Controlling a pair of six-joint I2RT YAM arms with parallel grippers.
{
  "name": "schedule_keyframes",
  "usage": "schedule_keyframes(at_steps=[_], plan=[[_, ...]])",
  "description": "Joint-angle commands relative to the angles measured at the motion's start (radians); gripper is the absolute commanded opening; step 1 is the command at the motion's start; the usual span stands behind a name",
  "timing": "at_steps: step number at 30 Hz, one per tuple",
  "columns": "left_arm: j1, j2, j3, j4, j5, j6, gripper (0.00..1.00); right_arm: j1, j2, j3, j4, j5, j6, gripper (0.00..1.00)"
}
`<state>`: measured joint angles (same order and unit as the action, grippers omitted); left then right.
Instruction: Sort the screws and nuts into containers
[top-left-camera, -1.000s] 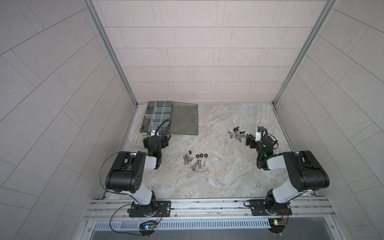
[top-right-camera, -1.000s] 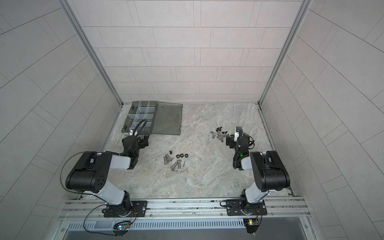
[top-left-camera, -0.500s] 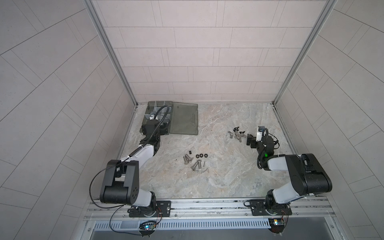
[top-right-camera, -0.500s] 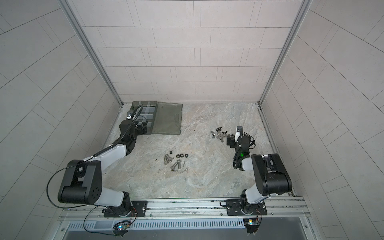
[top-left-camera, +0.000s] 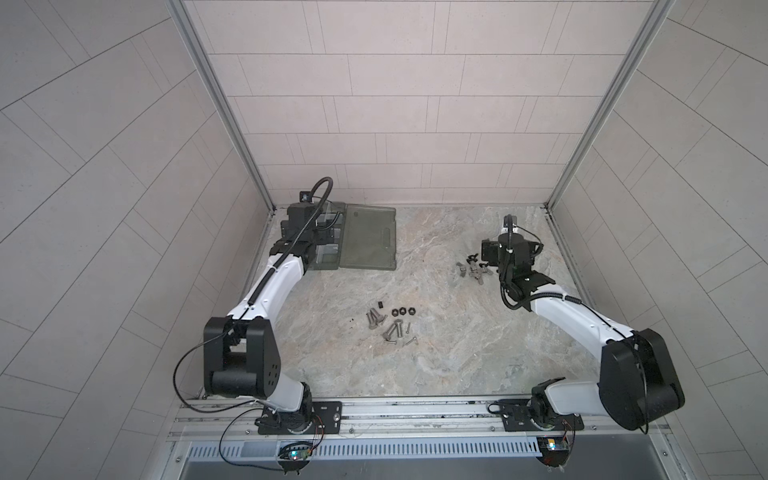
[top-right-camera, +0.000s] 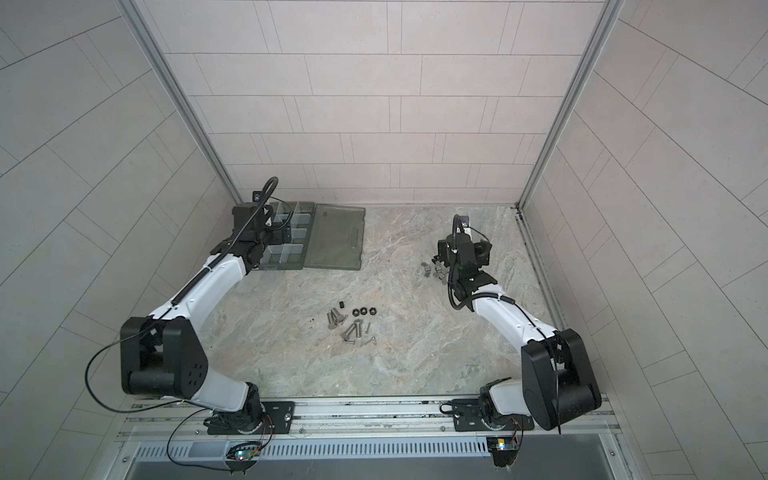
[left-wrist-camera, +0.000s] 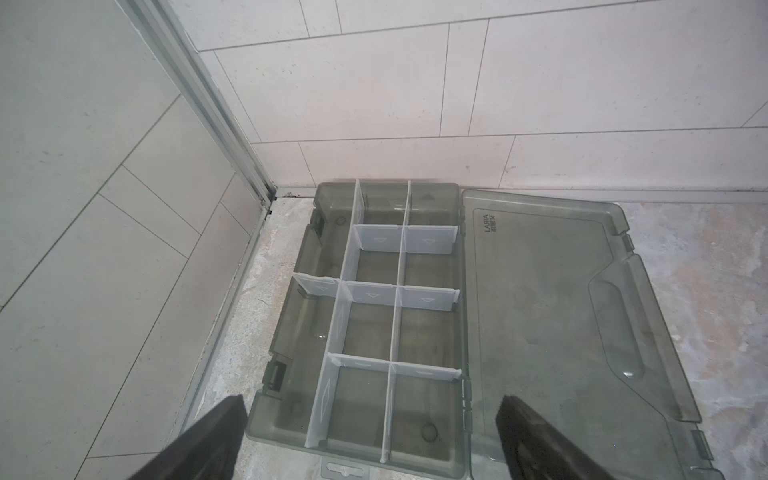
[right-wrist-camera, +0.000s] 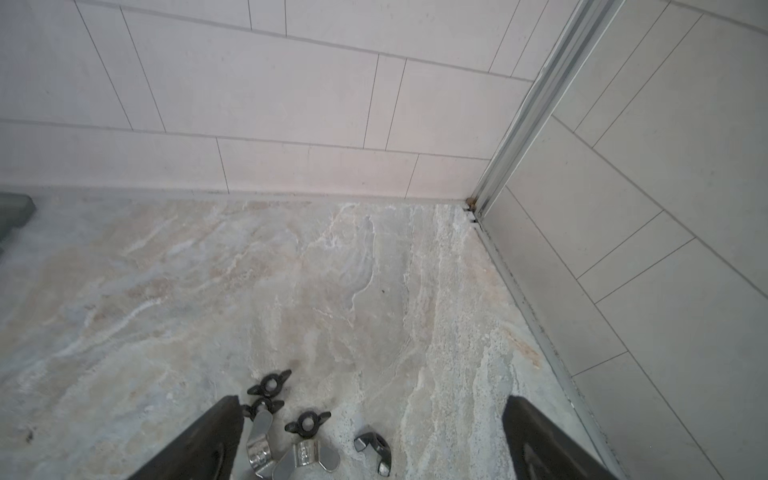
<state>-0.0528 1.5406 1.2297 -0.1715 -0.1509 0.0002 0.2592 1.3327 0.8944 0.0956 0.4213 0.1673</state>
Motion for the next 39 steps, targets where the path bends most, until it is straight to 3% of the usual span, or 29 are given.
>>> schedule_keyframes(at_steps=[1, 5, 7, 11, 16, 23, 39], plan=[[-0.002, 0.076, 0.093, -0.176, 0.041, -0.015, 1.00, 0.000, -0.032, 0.114, -0.297, -0.087, 0.174, 0.99], [-0.001, 0.154, 0.126, -0.225, 0.048, -0.045, 1.00, 0.007, -0.016, 0.177, -0.382, -0.360, 0.215, 0.99], [-0.001, 0.193, 0.135, -0.243, 0.014, -0.054, 1.00, 0.026, 0.003, 0.215, -0.429, -0.405, 0.215, 0.99], [0.002, 0.285, 0.190, -0.298, -0.029, -0.062, 0.99, 0.081, 0.046, 0.305, -0.524, -0.396, 0.191, 0.99], [0.037, 0.389, 0.302, -0.370, -0.042, -0.083, 0.97, 0.119, 0.044, 0.299, -0.519, -0.412, 0.194, 0.99], [0.102, 0.507, 0.481, -0.475, -0.013, -0.079, 0.93, 0.121, 0.030, 0.283, -0.536, -0.415, 0.180, 0.99], [0.159, 0.671, 0.643, -0.521, 0.030, -0.033, 0.81, 0.121, 0.122, 0.330, -0.556, -0.429, 0.172, 0.99]])
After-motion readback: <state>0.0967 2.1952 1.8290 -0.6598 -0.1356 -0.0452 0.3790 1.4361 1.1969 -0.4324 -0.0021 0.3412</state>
